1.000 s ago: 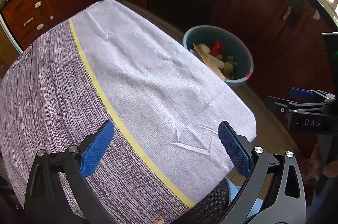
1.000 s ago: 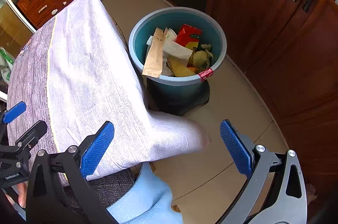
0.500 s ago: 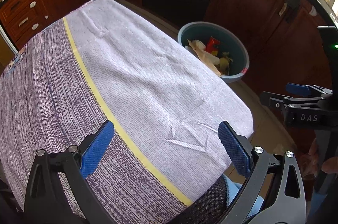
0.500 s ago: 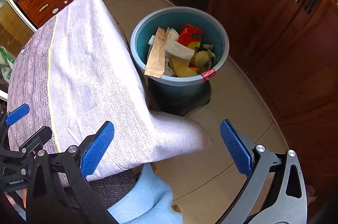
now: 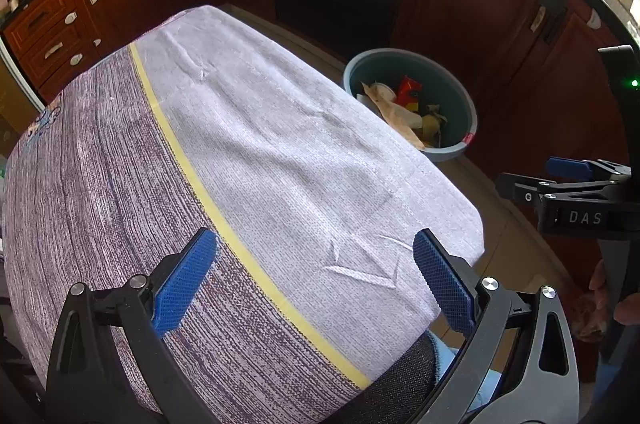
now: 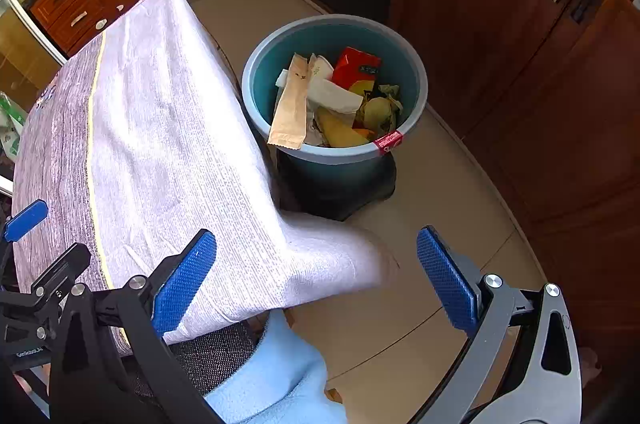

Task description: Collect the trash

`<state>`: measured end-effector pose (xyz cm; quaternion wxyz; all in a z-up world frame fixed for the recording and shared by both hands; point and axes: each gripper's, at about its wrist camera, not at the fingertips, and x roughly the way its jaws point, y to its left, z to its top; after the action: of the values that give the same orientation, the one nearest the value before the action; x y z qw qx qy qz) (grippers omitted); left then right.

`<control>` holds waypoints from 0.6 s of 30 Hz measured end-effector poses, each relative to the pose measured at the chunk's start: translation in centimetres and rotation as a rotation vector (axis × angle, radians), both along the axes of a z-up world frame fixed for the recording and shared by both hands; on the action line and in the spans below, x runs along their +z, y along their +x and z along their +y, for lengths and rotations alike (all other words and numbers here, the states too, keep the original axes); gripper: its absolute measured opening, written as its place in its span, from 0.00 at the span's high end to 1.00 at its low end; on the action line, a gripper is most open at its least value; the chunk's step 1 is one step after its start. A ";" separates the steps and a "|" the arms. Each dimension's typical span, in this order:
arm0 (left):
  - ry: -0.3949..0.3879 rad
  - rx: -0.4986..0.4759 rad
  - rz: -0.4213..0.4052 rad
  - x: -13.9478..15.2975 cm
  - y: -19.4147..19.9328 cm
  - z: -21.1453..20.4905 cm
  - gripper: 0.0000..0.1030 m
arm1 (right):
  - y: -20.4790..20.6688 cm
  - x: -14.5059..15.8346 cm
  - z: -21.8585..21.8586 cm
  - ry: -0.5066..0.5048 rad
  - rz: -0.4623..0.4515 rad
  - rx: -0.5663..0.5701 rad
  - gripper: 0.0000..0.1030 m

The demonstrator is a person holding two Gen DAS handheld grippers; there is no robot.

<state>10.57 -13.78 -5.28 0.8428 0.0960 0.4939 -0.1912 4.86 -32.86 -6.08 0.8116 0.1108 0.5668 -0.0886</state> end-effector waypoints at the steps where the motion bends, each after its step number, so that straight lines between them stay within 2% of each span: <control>1: 0.002 0.000 -0.002 0.1 0.0 0.0 0.04 | 0.0 0.0 0.0 -0.001 0.000 0.001 0.07; 18: 0.009 -0.007 0.000 0.3 0.1 0.2 0.04 | 0.3 0.4 -0.3 -0.017 -0.006 -0.011 0.07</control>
<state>10.66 -13.56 -4.94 0.8416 0.1018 0.4944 -0.1920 5.14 -33.18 -5.65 0.8136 0.1071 0.5631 -0.0974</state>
